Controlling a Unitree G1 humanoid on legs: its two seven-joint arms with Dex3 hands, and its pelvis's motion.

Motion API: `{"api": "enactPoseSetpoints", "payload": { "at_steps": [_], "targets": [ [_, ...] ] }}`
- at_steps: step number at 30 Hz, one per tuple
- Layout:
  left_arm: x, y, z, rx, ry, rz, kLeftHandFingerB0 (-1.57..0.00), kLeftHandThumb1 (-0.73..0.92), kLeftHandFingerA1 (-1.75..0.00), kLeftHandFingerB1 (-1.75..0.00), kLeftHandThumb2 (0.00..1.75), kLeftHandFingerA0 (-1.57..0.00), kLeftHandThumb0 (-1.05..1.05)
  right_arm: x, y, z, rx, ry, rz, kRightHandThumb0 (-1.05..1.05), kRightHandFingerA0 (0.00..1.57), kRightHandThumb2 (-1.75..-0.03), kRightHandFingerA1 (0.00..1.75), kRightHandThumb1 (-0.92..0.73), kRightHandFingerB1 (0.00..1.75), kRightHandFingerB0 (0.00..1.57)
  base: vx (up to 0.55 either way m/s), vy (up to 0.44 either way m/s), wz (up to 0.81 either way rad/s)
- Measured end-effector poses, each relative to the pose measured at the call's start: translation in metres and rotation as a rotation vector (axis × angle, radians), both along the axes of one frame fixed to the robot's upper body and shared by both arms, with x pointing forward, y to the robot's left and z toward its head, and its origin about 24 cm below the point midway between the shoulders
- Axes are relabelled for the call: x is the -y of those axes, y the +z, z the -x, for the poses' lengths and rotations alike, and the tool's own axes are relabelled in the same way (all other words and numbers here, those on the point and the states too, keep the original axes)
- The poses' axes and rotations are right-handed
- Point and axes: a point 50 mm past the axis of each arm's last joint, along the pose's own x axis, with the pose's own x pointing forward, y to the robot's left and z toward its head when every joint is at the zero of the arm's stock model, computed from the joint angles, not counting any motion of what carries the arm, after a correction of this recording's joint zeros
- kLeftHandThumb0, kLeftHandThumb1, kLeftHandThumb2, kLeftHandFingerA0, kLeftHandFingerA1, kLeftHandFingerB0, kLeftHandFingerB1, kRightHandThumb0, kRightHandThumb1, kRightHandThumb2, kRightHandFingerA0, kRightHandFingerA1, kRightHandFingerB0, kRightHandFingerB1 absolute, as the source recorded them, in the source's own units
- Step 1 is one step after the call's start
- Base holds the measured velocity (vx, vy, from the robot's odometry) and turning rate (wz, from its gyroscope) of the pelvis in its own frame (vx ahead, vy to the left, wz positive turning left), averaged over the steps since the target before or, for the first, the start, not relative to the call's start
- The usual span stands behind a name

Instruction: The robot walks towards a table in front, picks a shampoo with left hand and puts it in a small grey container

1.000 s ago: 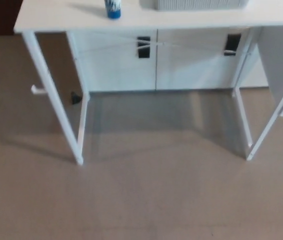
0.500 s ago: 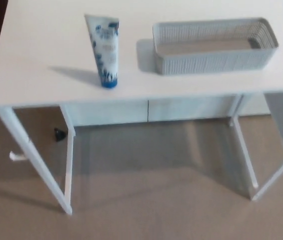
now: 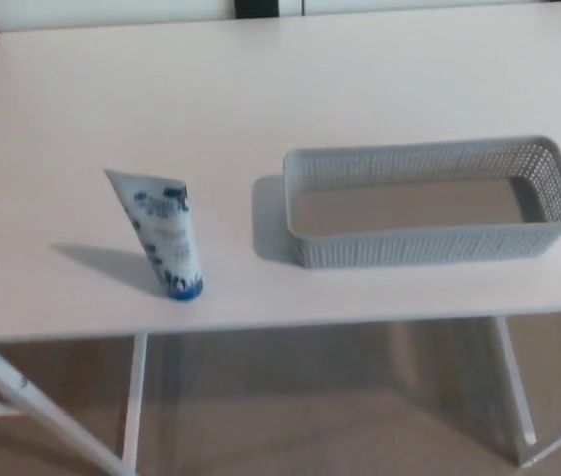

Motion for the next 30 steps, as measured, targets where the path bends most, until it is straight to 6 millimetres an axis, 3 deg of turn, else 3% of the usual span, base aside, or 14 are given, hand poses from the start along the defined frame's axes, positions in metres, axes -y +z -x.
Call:
{"api": "enactPoseSetpoints", "payload": {
  "at_steps": [1, 2, 5, 6, 12, 15, 19, 20, 22, 23, 24, 29, 30],
  "targets": [
    [-0.001, 0.001, -0.001, 0.002, 0.001, -0.003, -0.36, 0.62, -0.43, -0.37, 0.61, -0.45, -0.17, -0.001, 0.0, 0.0, 0.0, 0.001, -0.002, -0.28, 0.68, -0.58, 0.47, -0.61, 0.36, 0.43, 0.15, 0.224, 0.22],
    [0.001, 0.0, -0.002, 0.004, -0.003, 0.001, -0.22, 0.45, -0.58, -0.51, 0.89, -0.37, -0.11, 0.0, 0.0, 0.0, 0.0, 0.001, -0.001, -0.28, 0.67, -0.58, 0.47, -0.61, 0.36, 0.43, 0.08, 0.25, -0.19],
    [-0.002, 0.003, -0.006, 0.013, -0.011, -0.013, -0.22, 0.44, -0.59, -0.5, 0.88, -0.39, -0.11, -0.002, -0.002, 0.003, -0.01, 0.004, -0.009, -0.26, 0.68, -0.59, 0.48, -0.63, 0.37, 0.44, 0.07, 0.222, 0.16],
    [-0.003, 0.004, -0.006, 0.011, -0.014, -0.019, -0.35, 0.61, -0.41, -0.35, 0.58, -0.47, -0.16, -0.002, -0.002, 0.003, -0.011, 0.005, -0.01, -0.28, 0.68, -0.59, 0.48, -0.61, 0.37, 0.44, 0.0, 0.0, 0.0],
    [-0.003, 0.0, 0.004, -0.024, -0.016, -0.02, -0.37, 0.57, -0.44, -0.38, 0.61, -0.47, -0.2, -0.003, -0.004, 0.007, -0.019, 0.002, -0.013, -0.27, 0.69, -0.58, 0.49, -0.61, 0.37, 0.45, 0.01, -0.004, 0.04],
    [-0.003, 0.0, 0.004, -0.026, -0.013, -0.023, -0.37, 0.61, -0.45, -0.35, 0.58, -0.59, -0.14, -0.002, -0.005, 0.011, -0.028, -0.001, -0.013, -0.27, 0.69, -0.58, 0.49, -0.61, 0.37, 0.45, 0.0, 0.0, 0.0],
    [-0.003, 0.0, 0.004, -0.026, -0.013, -0.024, -0.32, 0.62, -0.42, -0.33, 0.58, -0.53, -0.15, -0.002, -0.005, 0.012, -0.03, -0.002, -0.013, -0.28, 0.67, -0.58, 0.48, -0.61, 0.37, 0.44, 0.0, 0.0, 0.0],
    [-0.003, 0.0, 0.003, -0.026, -0.016, -0.024, -0.19, 0.44, -0.6, -0.49, 0.89, -0.4, -0.13, -0.002, -0.005, 0.012, -0.03, -0.001, -0.013, -0.28, 0.68, -0.58, 0.49, -0.61, 0.37, 0.44, 0.0, 0.0, 0.0],
    [-0.002, 0.001, 0.001, -0.026, -0.026, -0.024, -0.17, 0.44, -0.6, -0.49, 0.89, -0.41, -0.14, -0.002, -0.005, 0.012, -0.03, 0.001, -0.013, -0.28, 0.7, -0.58, 0.49, -0.61, 0.37, 0.45, 0.0, 0.0, 0.0],
    [-0.002, 0.0, 0.002, -0.028, -0.032, -0.023, -0.17, 0.43, -0.61, -0.5, 0.89, -0.41, -0.13, -0.003, -0.005, 0.012, -0.03, 0.002, -0.014, -0.29, 0.71, -0.58, 0.49, -0.61, 0.37, 0.45, 0.0, 0.0, 0.0],
    [-0.002, 0.0, 0.002, -0.029, -0.035, -0.021, -0.27, 0.61, -0.42, -0.32, 0.57, -0.46, -0.18, -0.004, -0.006, 0.013, -0.031, 0.002, -0.015, -0.28, 0.71, -0.58, 0.49, -0.62, 0.37, 0.45, 0.0, 0.0, 0.0],
    [-0.011, 0.003, 0.015, 0.005, 0.014, 0.004, -0.11, 0.55, -0.35, -0.26, 0.57, -0.25, -0.24, -0.004, -0.009, 0.024, -0.053, -0.005, -0.017, -0.29, 0.71, -0.59, 0.48, -0.63, 0.37, 0.45, 0.0, 0.0, 0.0],
    [-0.014, 0.005, 0.017, 0.021, 0.03, 0.006, -0.11, 0.55, -0.32, -0.26, 0.57, -0.18, -0.25, -0.004, -0.009, 0.026, -0.056, -0.004, -0.016, -0.39, 0.67, -0.75, 0.59, -0.52, 0.47, 0.39, 0.0, 0.0, 0.0]
  ]
}}
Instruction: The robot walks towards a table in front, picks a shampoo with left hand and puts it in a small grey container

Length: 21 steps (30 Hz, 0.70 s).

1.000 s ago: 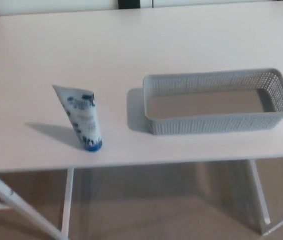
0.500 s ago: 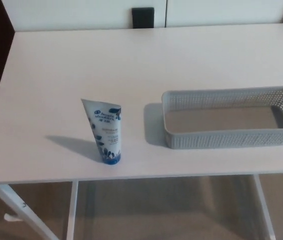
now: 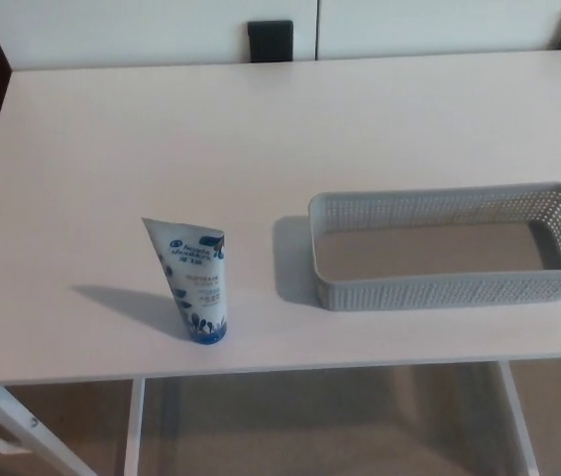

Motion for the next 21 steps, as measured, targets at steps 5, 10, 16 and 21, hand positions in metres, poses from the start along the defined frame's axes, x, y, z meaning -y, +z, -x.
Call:
{"api": "enactPoseSetpoints", "payload": {
  "at_steps": [5, 10, 16, 21],
  "targets": [
    [-0.035, 0.032, 0.009, 0.174, 0.076, -0.048, 0.0, 0.51, -0.48, -0.47, 0.95, 0.0, -0.19, -0.001, -0.001, 0.005, -0.008, 0.022, 0.008, -0.4, 0.69, -0.76, 0.59, -0.53, 0.47, 0.4, 0.0, 0.0, 0.0],
    [-0.066, 0.079, 0.008, 0.367, 0.093, -0.167, -0.13, 0.54, -0.31, -0.29, 0.6, -0.16, -0.25, -0.002, -0.001, 0.004, -0.011, 0.037, 0.009, -0.4, 0.67, -0.77, 0.59, -0.54, 0.47, 0.4, 0.0, 0.0, 0.0],
    [-0.081, 0.141, -0.013, 0.595, 0.052, -0.286, -0.14, 0.46, -0.34, -0.3, 0.59, -0.16, -0.35, -0.004, -0.002, 0.002, -0.011, 0.052, 0.008, -0.38, 0.67, -0.74, 0.58, -0.52, 0.46, 0.4, 0.0, 0.0, 0.0],
    [-0.078, 0.198, -0.041, 0.78, -0.056, -0.365, -0.09, 0.4, -0.4, -0.35, 0.53, 0.0, -0.56, -0.004, -0.002, 0.002, -0.013, 0.052, 0.006, -0.37, 0.69, -0.72, 0.57, -0.51, 0.46, 0.4, 0.0, 0.0, 0.0]
  ]
}}
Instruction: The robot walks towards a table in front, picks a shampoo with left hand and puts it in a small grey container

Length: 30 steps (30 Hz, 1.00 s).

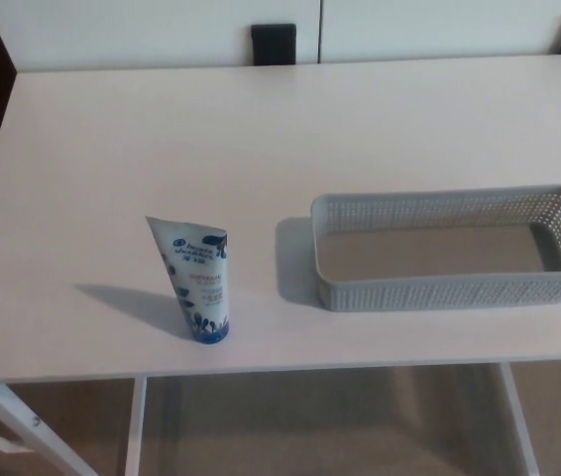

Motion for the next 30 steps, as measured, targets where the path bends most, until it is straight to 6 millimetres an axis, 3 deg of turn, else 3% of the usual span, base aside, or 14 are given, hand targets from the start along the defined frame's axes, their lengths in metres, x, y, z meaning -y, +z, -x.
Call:
{"api": "enactPoseSetpoints", "payload": {
  "at_steps": [1, 4, 6, 7, 10, 11, 12, 14, 15, 17, 18, 19, 27, 30],
  "targets": [
    [0.003, 0.012, -0.007, 0.035, -0.031, -0.022, -0.03, 0.29, -0.3, -0.38, 0.68, 0.0, -0.62, 0.0, 0.0, 0.0, -0.001, -0.001, -0.001, -0.37, 0.69, -0.73, 0.58, -0.51, 0.46, 0.4, 0.0, 0.0, 0.0],
    [0.017, 0.048, -0.03, 0.12, -0.147, -0.088, 0.0, 0.32, -0.32, -0.38, 0.52, 0.0, -0.66, -0.001, -0.001, 0.001, -0.007, -0.002, -0.003, -0.37, 0.69, -0.73, 0.58, -0.51, 0.46, 0.4, 0.0, 0.0, 0.0],
    [0.029, 0.069, -0.044, 0.162, -0.233, -0.123, 0.0, 0.18, -0.26, -0.26, 0.68, -0.02, -0.65, -0.002, -0.002, 0.002, -0.011, -0.003, -0.003, -0.31, 0.74, -0.58, 0.55, -0.62, 0.38, 0.47, 0.0, 0.0, 0.0],
    [0.034, 0.074, -0.049, 0.169, -0.262, -0.128, 0.0, 0.16, -0.26, -0.24, 0.67, -0.02, -0.66, -0.002, -0.002, 0.002, -0.013, -0.003, -0.004, -0.39, 0.69, -0.77, 0.63, -0.5, 0.49, 0.41, 0.0, 0.0, 0.0],
    [0.05, 0.078, -0.066, 0.164, -0.36, -0.117, -0.01, 0.17, -0.33, -0.28, 0.69, -0.01, -0.69, -0.006, -0.003, -0.003, -0.011, -0.004, -0.008, -0.4, 0.7, -0.77, 0.63, -0.5, 0.5, 0.42, 0.0, 0.0, 0.0],
    [0.058, 0.075, -0.074, 0.146, -0.409, -0.1, -0.01, 0.18, -0.36, -0.23, 0.69, 0.0, -0.7, -0.008, -0.004, -0.004, -0.012, -0.005, -0.011, -0.31, 0.77, -0.58, 0.55, -0.61, 0.39, 0.48, 0.0, 0.0, 0.0],
    [0.064, 0.071, -0.081, 0.124, -0.446, -0.086, -0.01, 0.18, -0.38, -0.24, 0.69, 0.0, -0.7, -0.008, -0.004, -0.006, -0.012, -0.008, -0.012, -0.39, 0.71, -0.77, 0.64, -0.49, 0.5, 0.42, 0.0, 0.0, 0.0],
    [0.076, 0.06, -0.092, 0.07, -0.506, -0.048, 0.0, 0.15, -0.45, -0.25, 0.69, 0.0, -0.65, -0.009, -0.005, -0.007, -0.015, -0.013, -0.011, -0.41, 0.7, -0.79, 0.63, -0.51, 0.5, 0.42, 0.0, 0.0, 0.0],
    [0.08, 0.051, -0.097, 0.039, -0.527, -0.019, 0.0, 0.16, -0.46, -0.24, 0.68, 0.0, -0.68, -0.009, -0.005, -0.007, -0.018, -0.012, -0.008, -0.34, 0.75, -0.58, 0.54, -0.62, 0.38, 0.47, 0.0, 0.0, 0.0],
    [0.089, 0.031, -0.103, -0.022, -0.558, 0.038, 0.0, 0.26, -0.52, -0.38, 0.51, 0.0, -0.71, -0.01, -0.005, -0.007, -0.026, -0.006, -0.001, -0.42, 0.7, -0.79, 0.63, -0.51, 0.5, 0.42, 0.0, 0.0, 0.0],
    [0.091, 0.025, -0.105, -0.046, -0.567, 0.054, 0.0, 0.16, -0.5, -0.32, 0.67, 0.0, -0.68, -0.01, -0.005, -0.007, -0.028, -0.004, 0.002, -0.4, 0.71, -0.77, 0.63, -0.5, 0.49, 0.41, 0.0, 0.0, 0.0],
    [0.095, 0.019, -0.107, -0.067, -0.579, 0.067, 0.0, 0.26, -0.54, -0.38, 0.5, 0.0, -0.69, -0.01, -0.005, -0.007, -0.031, -0.004, 0.005, -0.32, 0.76, -0.58, 0.52, -0.62, 0.39, 0.47, 0.0, 0.0, 0.0],
    [0.115, -0.001, -0.116, -0.12, -0.634, 0.112, -0.04, 0.19, -0.67, -0.29, 0.62, 0.0, -0.79, -0.009, -0.006, -0.005, -0.048, 0.003, 0.017, -0.41, 0.71, -0.79, 0.63, -0.51, 0.49, 0.39, 0.0, 0.0, 0.0],
    [0.121, -0.004, -0.119, -0.131, -0.645, 0.117, -0.06, 0.21, -0.67, -0.3, 0.58, 0.0, -0.83, -0.009, -0.006, -0.005, -0.051, 0.004, 0.019, -0.32, 0.77, -0.58, 0.53, -0.61, 0.39, 0.48, 0.0, 0.0, 0.0]
  ]
}}
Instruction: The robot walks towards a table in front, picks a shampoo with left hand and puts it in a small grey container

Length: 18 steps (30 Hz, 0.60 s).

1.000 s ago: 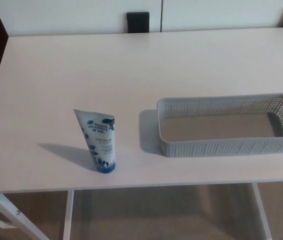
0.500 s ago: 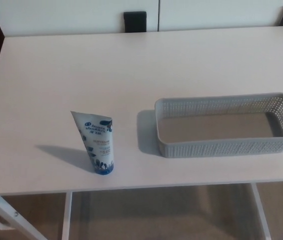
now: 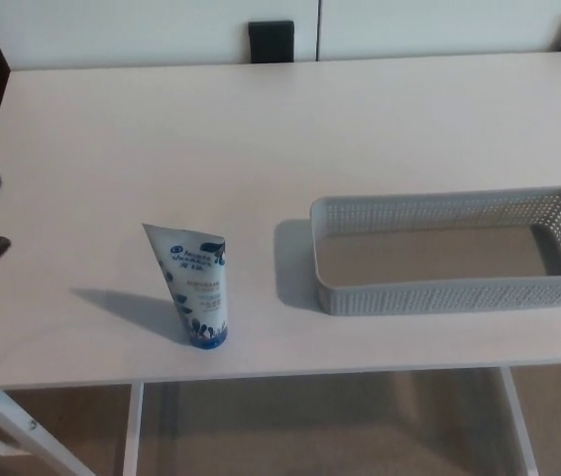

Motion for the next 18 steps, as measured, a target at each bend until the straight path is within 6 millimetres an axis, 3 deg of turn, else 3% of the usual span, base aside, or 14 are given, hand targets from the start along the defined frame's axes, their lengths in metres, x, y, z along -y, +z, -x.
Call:
{"api": "enactPoseSetpoints", "payload": {
  "at_steps": [5, 6, 9, 10, 15, 16, 18],
  "targets": [
    [0.009, -0.001, -0.006, -0.005, -0.018, 0.006, 0.0, 0.18, -0.69, -0.46, 0.5, 0.0, -0.75, 0.001, 0.001, -0.003, 0.015, -0.017, -0.002, -0.3, 0.76, -0.59, 0.55, -0.61, 0.39, 0.48, 0.0, 0.0, 0.0],
    [0.011, -0.001, -0.007, -0.007, -0.022, 0.006, 0.0, 0.19, -0.68, -0.5, 0.49, 0.0, -0.71, 0.001, 0.001, -0.003, 0.018, -0.021, -0.003, -0.38, 0.71, -0.75, 0.63, -0.49, 0.49, 0.41, 0.0, 0.0, 0.0],
    [0.02, -0.002, -0.01, -0.016, -0.044, 0.002, -0.02, 0.16, -0.65, -0.44, 0.54, 0.0, -0.67, 0.001, 0.002, -0.007, 0.028, -0.023, -0.003, -0.39, 0.71, -0.77, 0.63, -0.49, 0.49, 0.41, 0.0, 0.0, 0.0],
    [0.021, -0.002, -0.011, -0.016, -0.047, 0.0, -0.01, 0.14, -0.66, -0.53, 0.52, 0.0, -0.59, 0.001, 0.003, -0.008, 0.029, -0.022, -0.003, -0.32, 0.79, -0.58, 0.55, -0.61, 0.39, 0.48, 0.0, 0.0, 0.0],
    [0.044, -0.009, -0.014, -0.031, -0.109, -0.005, -0.02, 0.14, -0.69, -0.53, 0.51, -0.03, -0.55, 0.001, 0.003, -0.01, 0.03, -0.02, -0.003, -0.31, 0.77, -0.59, 0.55, -0.61, 0.39, 0.47, 0.0, 0.0, 0.0],
    [0.047, -0.011, -0.014, -0.035, -0.119, -0.007, 0.0, 0.16, -0.73, -0.59, 0.47, -0.01, -0.53, 0.001, 0.003, -0.01, 0.031, -0.021, -0.003, -0.39, 0.7, -0.75, 0.62, -0.5, 0.49, 0.41, 0.0, 0.0, 0.0],
    [0.054, -0.017, -0.013, -0.052, -0.141, -0.01, 0.0, 0.16, -0.72, -0.59, 0.48, -0.03, -0.54, 0.001, 0.003, -0.009, 0.03, -0.022, -0.003, -0.4, 0.7, -0.76, 0.62, -0.5, 0.49, 0.41, 0.0, 0.0, 0.0]
  ]
}}
